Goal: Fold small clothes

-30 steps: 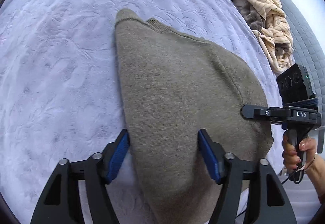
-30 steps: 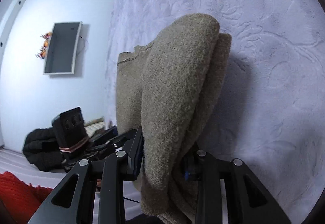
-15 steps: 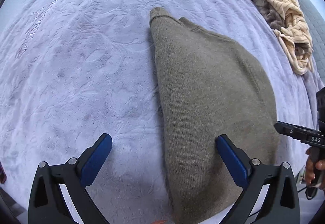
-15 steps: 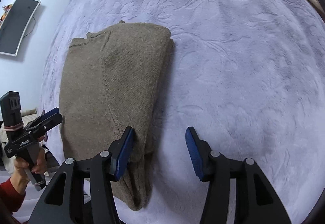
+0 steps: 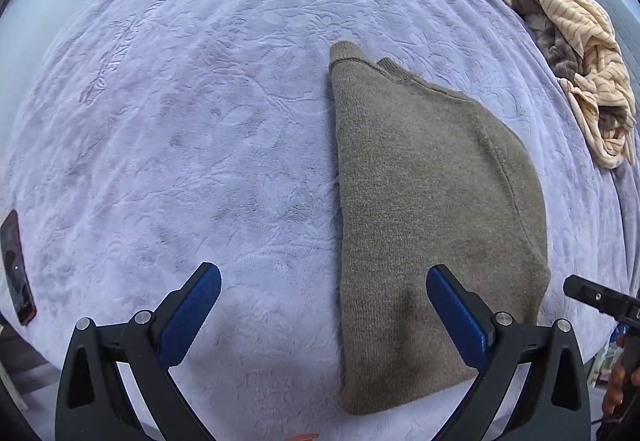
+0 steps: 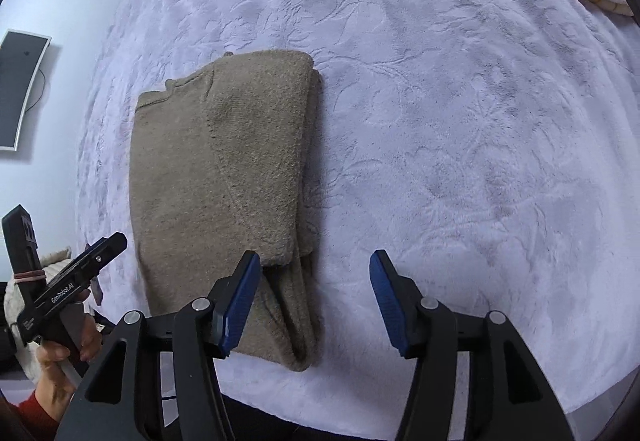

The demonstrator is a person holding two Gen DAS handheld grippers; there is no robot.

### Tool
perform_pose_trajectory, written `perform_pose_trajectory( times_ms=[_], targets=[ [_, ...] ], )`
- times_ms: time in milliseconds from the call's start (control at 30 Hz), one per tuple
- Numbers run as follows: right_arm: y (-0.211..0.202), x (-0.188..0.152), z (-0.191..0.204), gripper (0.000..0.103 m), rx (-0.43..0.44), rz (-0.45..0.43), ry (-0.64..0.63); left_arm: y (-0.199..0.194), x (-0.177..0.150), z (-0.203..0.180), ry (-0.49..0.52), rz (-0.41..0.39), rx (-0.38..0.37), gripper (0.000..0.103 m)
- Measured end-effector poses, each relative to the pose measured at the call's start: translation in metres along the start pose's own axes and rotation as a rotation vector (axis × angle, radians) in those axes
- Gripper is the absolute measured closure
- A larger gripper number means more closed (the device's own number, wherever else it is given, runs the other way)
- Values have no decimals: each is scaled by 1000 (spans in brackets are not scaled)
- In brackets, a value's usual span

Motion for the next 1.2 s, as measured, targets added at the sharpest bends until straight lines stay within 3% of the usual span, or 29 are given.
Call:
perform_pose_trajectory(
  times_ms=[167,267,500,600,767,1200],
  targets=[
    [-2,-8,37,33,-11,7,-28,-14,0,0,6,15,48,0],
    [-5,-11,55,24,-19,3,-54,-22,1,-3,-12,20,32,0],
    [-18,-9,84,21,-63,-45,-93,-39,0,-14,32,28,8,0],
    [-26,-9,93,0,-97,-89,-117,-45,-1,-17,41,30,4,0],
    [-35,-7,94,0,-125,-108,-111,-51,-1,-21,56,34,24,0],
    [-38,-8,97,0,-245,-47,-105,-57,3,-22,60,46,44,0]
  ],
)
Point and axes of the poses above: each gripper's, at about its wrist camera, not at the fingertips, and y roughly the way its jaws point, z to its left, x to its top, the point moved 1 cm from there along y, roughly the way its jaws point, and after that the axes turned 8 degrees about -z, right-handed, at the moved point
